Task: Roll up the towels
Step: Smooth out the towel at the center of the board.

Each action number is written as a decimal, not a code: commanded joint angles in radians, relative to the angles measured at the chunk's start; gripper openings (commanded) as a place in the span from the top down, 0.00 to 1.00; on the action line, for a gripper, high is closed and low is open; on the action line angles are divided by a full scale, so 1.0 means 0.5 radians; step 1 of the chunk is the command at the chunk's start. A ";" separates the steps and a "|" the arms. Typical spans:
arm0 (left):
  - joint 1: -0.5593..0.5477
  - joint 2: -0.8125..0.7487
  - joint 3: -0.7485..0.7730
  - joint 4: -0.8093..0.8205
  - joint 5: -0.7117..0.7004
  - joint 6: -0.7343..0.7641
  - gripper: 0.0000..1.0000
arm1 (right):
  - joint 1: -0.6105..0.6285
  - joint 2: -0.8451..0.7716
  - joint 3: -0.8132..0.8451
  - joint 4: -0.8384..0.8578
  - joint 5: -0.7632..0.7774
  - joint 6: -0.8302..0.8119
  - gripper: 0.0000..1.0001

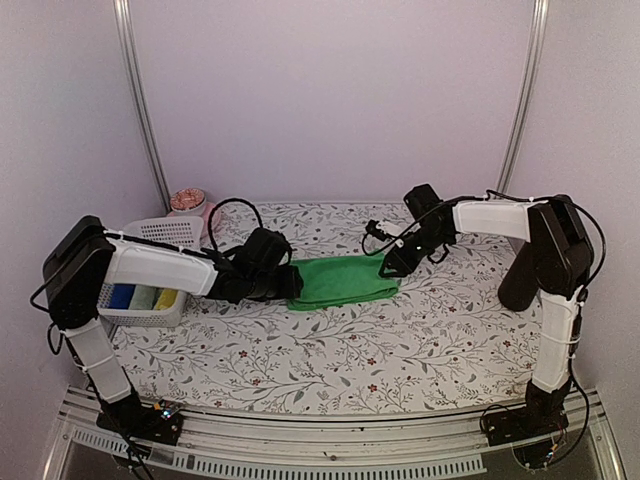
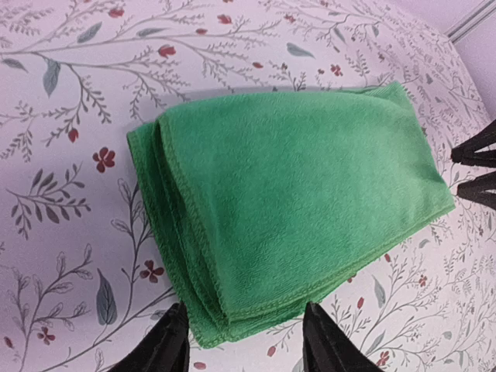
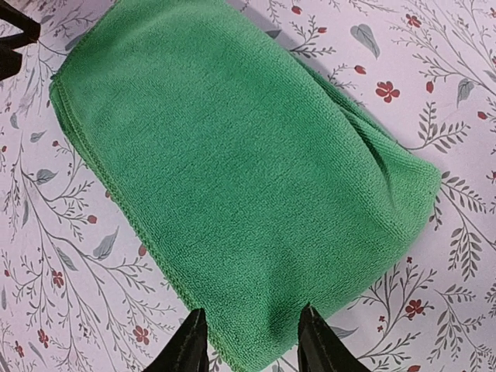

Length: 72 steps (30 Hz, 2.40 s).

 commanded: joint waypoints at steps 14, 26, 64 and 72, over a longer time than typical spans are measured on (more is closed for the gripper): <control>0.315 0.488 0.544 0.172 0.189 0.548 0.89 | 0.012 0.129 0.069 -0.144 -0.102 -0.027 0.86; 0.322 0.764 0.733 -0.055 0.054 0.555 0.98 | -0.044 0.201 0.100 -0.236 -0.083 -0.035 0.88; 0.015 0.403 0.523 -0.014 -0.104 0.573 0.62 | -0.196 0.470 1.042 -0.308 0.034 0.130 0.62; -0.167 0.474 0.386 0.023 -0.193 0.458 0.80 | -0.190 0.723 1.137 -0.214 0.074 0.149 0.60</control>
